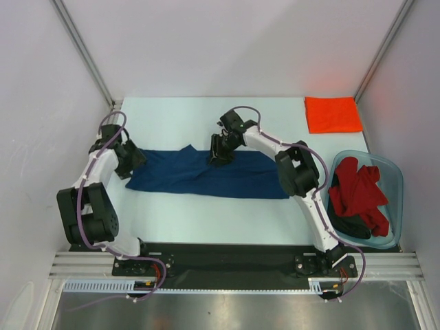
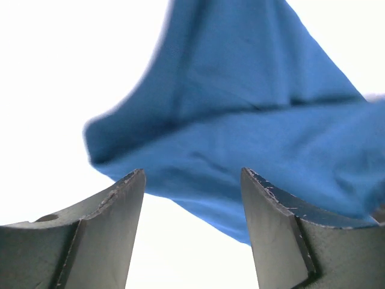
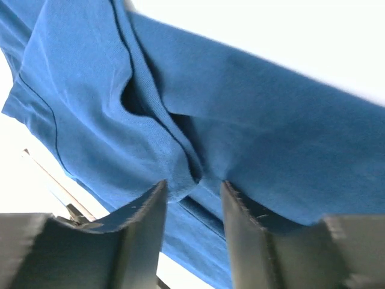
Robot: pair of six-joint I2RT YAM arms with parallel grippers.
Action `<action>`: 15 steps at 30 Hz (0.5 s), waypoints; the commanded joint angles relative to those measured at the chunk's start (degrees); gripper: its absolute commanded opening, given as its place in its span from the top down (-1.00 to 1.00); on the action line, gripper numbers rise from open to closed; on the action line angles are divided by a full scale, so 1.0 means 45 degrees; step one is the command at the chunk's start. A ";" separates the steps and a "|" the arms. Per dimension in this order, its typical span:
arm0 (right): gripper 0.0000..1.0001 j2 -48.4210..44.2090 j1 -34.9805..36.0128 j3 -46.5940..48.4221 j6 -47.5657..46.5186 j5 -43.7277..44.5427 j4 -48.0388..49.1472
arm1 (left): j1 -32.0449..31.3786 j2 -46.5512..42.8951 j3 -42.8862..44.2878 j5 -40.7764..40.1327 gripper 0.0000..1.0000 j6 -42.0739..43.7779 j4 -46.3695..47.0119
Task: Fold and stack the t-shirts
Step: Fold the tshirt
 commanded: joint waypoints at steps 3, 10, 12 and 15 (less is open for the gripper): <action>-0.16 -0.0366 -0.0089 0.0821 -0.1154 0.0247 -0.1069 | 0.0567 -0.0236 -0.0209 -0.0579 -0.40 0.1569 0.0131; -0.43 -0.2356 -0.0381 -0.1086 -0.2443 0.1049 -0.2282 | 0.0665 0.0447 -0.0346 0.0281 -0.46 0.2820 0.0347; -0.43 -0.3391 -0.0460 -0.1968 -0.2697 0.1244 -0.2127 | 0.0665 0.0642 -0.0346 0.0068 -0.42 0.3015 0.0366; -0.45 -0.4622 -0.0791 -0.3725 -0.2894 0.1246 -0.1834 | 0.0665 0.0837 -0.0345 -0.0070 -0.35 0.3406 0.0444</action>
